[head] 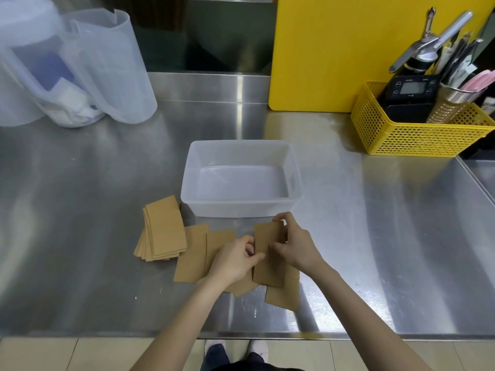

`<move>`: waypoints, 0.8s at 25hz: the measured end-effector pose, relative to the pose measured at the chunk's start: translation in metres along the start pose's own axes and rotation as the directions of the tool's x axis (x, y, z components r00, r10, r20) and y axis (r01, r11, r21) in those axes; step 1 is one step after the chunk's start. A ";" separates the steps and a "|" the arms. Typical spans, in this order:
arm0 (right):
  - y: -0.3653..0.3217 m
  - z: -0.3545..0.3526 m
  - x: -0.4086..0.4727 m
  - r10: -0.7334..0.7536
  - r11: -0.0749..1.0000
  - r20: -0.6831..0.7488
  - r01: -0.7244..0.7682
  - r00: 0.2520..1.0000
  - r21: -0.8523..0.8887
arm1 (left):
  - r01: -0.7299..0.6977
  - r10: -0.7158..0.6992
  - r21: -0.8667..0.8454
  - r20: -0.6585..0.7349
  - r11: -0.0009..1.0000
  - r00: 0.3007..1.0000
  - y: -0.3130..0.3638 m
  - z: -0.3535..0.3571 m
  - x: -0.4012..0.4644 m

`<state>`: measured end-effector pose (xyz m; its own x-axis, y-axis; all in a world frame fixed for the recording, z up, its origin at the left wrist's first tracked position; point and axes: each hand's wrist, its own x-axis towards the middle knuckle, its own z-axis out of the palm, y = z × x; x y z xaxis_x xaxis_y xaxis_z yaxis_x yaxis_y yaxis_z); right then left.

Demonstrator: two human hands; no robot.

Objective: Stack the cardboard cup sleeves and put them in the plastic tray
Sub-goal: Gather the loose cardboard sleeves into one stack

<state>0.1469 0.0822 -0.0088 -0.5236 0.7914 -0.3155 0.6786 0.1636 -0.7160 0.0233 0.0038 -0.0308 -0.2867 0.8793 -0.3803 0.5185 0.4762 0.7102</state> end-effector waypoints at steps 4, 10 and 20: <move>-0.011 -0.005 -0.003 -0.055 0.997 -0.028 0.056 0.998 0.051 | -0.003 -0.007 -0.152 -0.063 0.988 0.998 0.000 -0.007 -0.005; -0.009 -0.009 -0.008 -0.014 0.996 -0.080 0.020 0.997 0.083 | -0.020 -0.006 -0.266 -0.095 0.964 0.995 -0.007 -0.021 -0.014; 0.019 0.008 -0.021 0.291 0.906 0.004 -0.274 0.957 -0.324 | 0.041 -0.080 -0.310 -0.114 0.950 0.990 -0.023 -0.038 -0.021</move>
<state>0.1669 0.0640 -0.0207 -0.3056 0.8023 -0.5128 0.9249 0.1220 -0.3602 -0.0133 -0.0263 -0.0165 -0.4173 0.8318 -0.3660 0.2306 0.4865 0.8427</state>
